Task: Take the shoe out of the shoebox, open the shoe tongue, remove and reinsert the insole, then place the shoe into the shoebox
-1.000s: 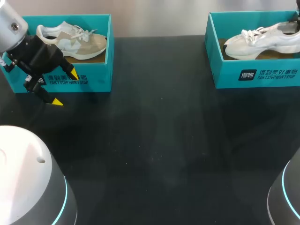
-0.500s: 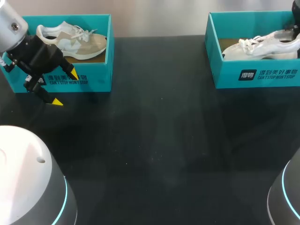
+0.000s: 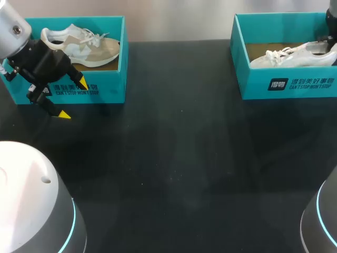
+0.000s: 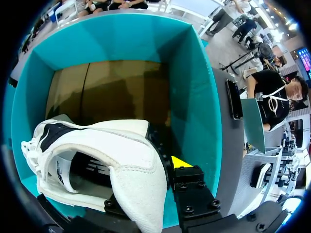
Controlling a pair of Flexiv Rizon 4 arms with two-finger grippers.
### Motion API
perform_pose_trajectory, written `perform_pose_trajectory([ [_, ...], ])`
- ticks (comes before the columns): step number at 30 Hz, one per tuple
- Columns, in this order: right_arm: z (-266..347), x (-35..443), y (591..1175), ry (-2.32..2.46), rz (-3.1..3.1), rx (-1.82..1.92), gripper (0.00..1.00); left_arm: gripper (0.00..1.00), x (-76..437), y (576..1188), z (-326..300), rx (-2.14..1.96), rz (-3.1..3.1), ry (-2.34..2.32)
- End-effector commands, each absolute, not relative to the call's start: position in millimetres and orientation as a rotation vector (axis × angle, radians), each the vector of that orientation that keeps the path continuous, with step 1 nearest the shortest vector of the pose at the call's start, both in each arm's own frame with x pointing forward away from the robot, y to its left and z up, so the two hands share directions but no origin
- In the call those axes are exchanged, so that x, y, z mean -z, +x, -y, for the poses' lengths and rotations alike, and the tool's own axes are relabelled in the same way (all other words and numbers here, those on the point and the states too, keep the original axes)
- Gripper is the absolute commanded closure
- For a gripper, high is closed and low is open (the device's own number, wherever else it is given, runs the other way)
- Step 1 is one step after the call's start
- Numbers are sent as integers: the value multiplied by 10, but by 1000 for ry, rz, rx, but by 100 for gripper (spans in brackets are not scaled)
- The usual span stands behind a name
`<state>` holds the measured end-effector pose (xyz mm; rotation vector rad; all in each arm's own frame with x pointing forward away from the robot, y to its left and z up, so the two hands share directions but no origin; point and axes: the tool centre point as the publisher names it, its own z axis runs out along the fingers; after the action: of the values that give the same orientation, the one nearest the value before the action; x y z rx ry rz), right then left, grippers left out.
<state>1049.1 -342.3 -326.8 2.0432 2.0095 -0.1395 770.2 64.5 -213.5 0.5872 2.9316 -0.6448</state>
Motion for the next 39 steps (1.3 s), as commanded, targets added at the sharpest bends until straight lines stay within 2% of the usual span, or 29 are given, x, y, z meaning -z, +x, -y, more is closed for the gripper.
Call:
perform_pose_trajectory([
  [1, 3378, 3302, 10419, 2032, -2001, 149, 100, 0, 2132, 7693, -651, 642, -2931, 588],
  [20, 3494, 3674, 10407, 2122, -1953, 189, 100, 0, 2132, 7693, -651, 642, -2931, 588],
  [39, 3583, 3655, 10512, 2217, -1989, 59, 100, 0, 2132, 7693, -651, 642, -2931, 588],
])
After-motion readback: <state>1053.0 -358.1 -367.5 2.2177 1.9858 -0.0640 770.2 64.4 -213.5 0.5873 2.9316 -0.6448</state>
